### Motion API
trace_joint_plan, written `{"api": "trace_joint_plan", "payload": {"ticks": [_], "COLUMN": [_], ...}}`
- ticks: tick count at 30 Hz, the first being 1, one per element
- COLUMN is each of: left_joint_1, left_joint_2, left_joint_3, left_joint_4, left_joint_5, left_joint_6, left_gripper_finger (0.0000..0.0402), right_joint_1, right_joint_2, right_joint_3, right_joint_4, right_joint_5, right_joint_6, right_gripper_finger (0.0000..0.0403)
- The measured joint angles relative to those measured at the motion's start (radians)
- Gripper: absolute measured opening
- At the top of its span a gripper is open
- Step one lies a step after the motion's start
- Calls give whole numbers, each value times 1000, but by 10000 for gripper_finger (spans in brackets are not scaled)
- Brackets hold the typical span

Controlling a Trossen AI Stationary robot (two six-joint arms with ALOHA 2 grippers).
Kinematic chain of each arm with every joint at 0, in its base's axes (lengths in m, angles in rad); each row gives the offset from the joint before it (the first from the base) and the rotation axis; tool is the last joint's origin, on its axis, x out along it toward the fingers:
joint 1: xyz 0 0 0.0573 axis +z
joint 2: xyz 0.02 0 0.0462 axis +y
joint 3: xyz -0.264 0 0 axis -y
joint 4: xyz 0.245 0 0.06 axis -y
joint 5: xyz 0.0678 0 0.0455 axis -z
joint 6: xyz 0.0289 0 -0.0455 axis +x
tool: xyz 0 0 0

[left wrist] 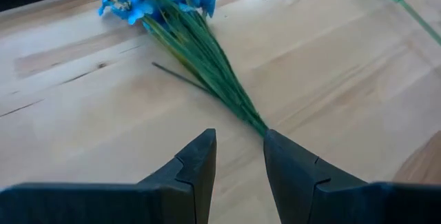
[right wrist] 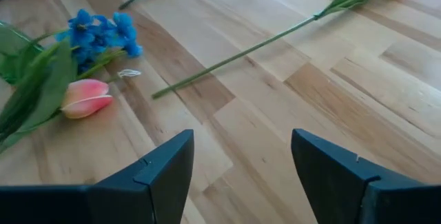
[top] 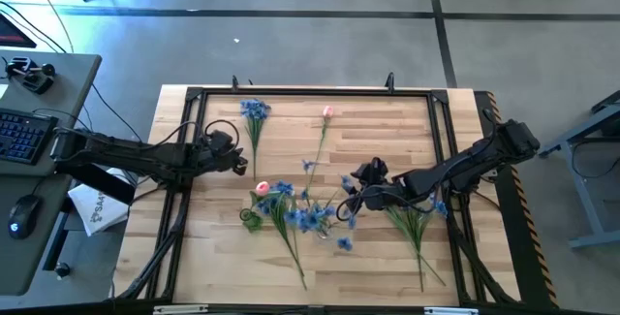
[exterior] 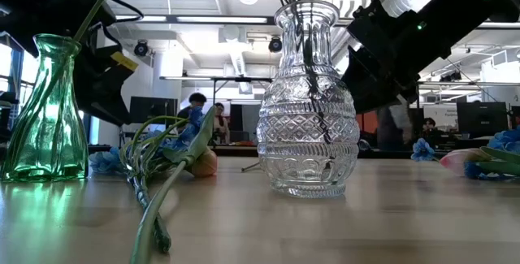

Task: Sort flowers into vase by color
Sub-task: Put the top left blue flower into the transparent vase

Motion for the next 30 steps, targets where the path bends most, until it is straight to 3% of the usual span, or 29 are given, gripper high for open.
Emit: {"api": "trace_joint_plan", "payload": {"ticks": [8,12,17,24,30], "left_joint_1": [34,59,114,205,249], "left_joint_2": [0,14,76,210,332], "left_joint_3": [-67,-118,-134,-134,-124], "left_joint_4": [161,320,456,485,622], "left_joint_5": [-7,-25,-25,68,190], "left_joint_6": [47,168,245,196,209], "left_gripper_finger": [108,111,145,217,222], "right_joint_1": [-20,-26,-26,-26,-26], "right_joint_2": [0,7,41,86,83], "right_joint_3": [0,0,0,0,0], "right_joint_4": [-66,-69,-61,-23,-27], "right_joint_5": [-1,1,0,-31,-50], "right_joint_6": [23,19,20,16,-2], "right_gripper_finger": [238,238,238,238,238]}}
